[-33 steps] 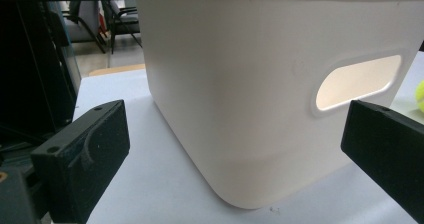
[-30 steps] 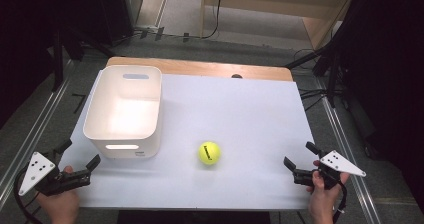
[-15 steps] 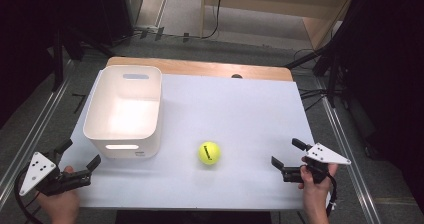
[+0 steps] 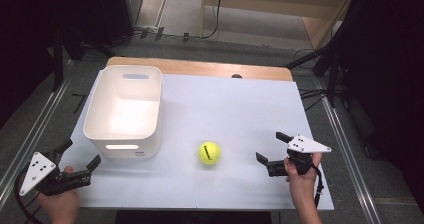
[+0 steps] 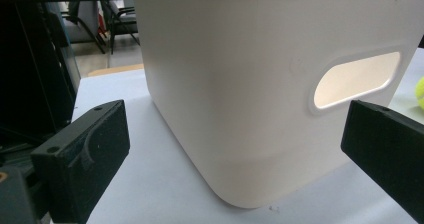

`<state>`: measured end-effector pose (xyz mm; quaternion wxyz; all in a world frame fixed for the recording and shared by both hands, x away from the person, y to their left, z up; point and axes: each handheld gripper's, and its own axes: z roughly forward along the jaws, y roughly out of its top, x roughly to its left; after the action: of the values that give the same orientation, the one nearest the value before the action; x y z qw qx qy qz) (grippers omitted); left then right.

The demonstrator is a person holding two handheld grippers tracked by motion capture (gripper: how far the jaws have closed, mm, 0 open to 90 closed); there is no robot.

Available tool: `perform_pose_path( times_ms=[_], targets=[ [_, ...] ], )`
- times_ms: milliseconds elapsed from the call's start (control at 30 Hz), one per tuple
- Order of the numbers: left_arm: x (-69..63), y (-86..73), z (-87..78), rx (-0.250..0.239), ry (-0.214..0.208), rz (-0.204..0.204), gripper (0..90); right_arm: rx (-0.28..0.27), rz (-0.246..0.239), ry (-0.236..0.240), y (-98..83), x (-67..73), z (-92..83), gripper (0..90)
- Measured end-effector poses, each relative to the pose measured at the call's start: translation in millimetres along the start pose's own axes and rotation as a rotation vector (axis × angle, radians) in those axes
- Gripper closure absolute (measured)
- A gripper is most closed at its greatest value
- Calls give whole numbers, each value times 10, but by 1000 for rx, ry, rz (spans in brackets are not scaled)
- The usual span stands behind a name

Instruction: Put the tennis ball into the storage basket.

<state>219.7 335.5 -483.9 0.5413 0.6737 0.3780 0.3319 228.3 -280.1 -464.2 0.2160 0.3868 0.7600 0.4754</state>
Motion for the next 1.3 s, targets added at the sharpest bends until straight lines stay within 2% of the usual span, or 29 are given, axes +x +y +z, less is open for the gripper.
perform_pose_path(
  times_ms=[333,933,1300],
  targets=[
    [2,0,-3,-1,-1,0,0,28,-28,43,106,114,167,0],
    [-8,0,6,-3,-2,0,0,135,-89,117,254,326,539,0],
    [-4,1,4,-3,-2,-1,0,170,-119,164,318,458,755,0]
  ],
)
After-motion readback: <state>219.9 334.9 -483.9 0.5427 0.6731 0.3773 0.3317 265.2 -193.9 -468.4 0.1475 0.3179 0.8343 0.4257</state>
